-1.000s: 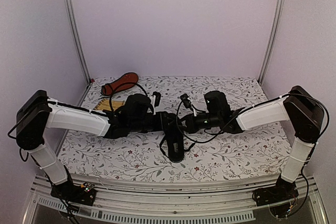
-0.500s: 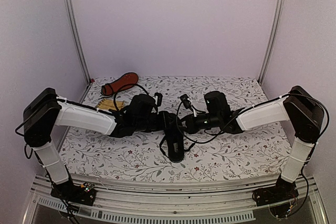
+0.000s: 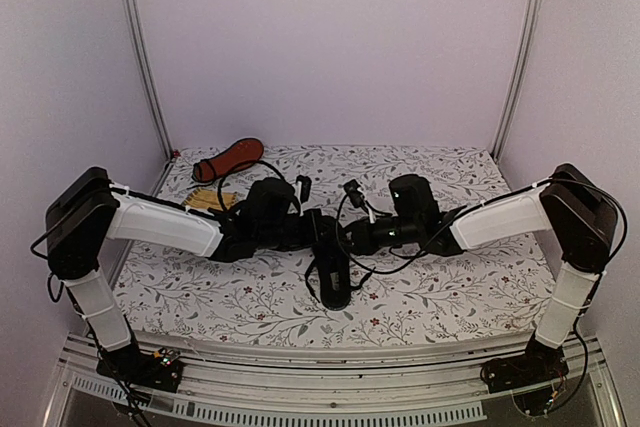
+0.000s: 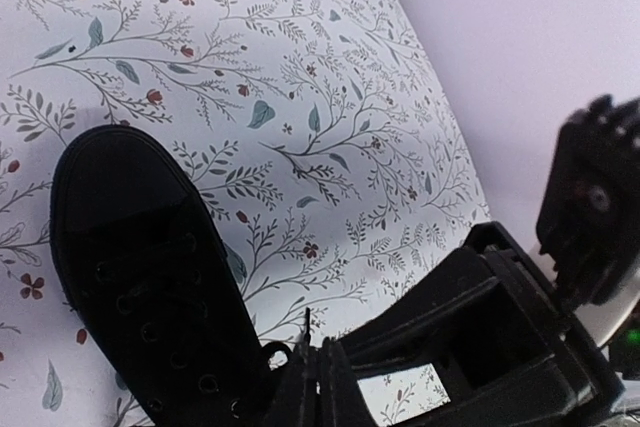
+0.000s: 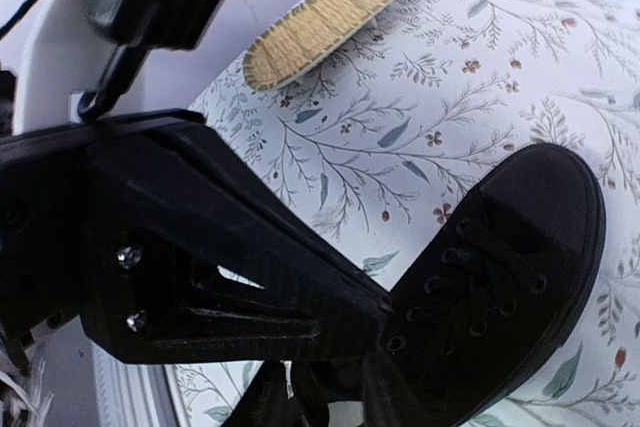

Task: Tie the shoes
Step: Pass from the right arm to the left, then pick up the half-tied shoelace from the shoe.

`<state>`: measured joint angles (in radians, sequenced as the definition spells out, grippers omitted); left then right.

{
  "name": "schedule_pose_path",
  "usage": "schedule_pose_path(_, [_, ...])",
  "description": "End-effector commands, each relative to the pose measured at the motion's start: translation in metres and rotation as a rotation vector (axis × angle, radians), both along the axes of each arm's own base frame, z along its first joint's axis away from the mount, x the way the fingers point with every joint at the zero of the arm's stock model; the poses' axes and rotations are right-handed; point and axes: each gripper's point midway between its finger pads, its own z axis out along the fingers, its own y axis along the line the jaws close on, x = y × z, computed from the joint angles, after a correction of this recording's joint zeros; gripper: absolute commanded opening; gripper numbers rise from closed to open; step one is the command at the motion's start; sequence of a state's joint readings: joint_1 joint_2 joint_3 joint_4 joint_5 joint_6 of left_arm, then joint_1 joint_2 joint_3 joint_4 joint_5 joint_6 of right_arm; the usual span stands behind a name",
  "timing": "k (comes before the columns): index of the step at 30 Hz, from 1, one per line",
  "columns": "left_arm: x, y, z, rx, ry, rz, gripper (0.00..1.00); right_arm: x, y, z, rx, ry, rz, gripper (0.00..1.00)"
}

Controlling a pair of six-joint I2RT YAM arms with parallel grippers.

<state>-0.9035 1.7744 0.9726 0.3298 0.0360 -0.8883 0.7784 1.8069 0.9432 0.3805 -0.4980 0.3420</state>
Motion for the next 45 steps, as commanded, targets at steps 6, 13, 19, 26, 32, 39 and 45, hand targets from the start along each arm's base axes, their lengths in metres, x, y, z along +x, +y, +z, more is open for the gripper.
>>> schedule_pose_path(6, [-0.003, 0.011, -0.003, 0.015, -0.007, 0.006, 0.0, -0.008, -0.03, 0.005, -0.029, -0.058, -0.096, 0.57])
schedule_pose_path(13, [-0.005, 0.01, -0.005, 0.007, -0.002, -0.004, 0.0, -0.033, -0.021, -0.024, -0.05, 0.015, -0.077, 0.61])
schedule_pose_path(19, [-0.005, 0.01, -0.004, 0.007, -0.002, -0.005, 0.0, -0.037, -0.01, -0.041, -0.069, 0.04, -0.072, 0.56])
schedule_pose_path(26, [-0.006, 0.012, -0.006, 0.006, -0.001, -0.005, 0.0, -0.039, -0.011, -0.046, -0.082, 0.041, -0.072, 0.11])
schedule_pose_path(32, [-0.02, 0.018, -0.004, -0.066, -0.045, -0.047, 0.0, -0.037, -0.023, -0.04, -0.093, 0.033, -0.125, 0.03])
schedule_pose_path(39, [-0.037, 0.027, -0.011, -0.115, -0.044, -0.078, 0.0, -0.032, -0.04, -0.041, -0.117, 0.065, -0.196, 0.02])
schedule_pose_path(45, [-0.043, 0.031, -0.016, -0.11, -0.042, -0.092, 0.0, -0.031, -0.051, -0.045, -0.132, 0.091, -0.23, 0.02])
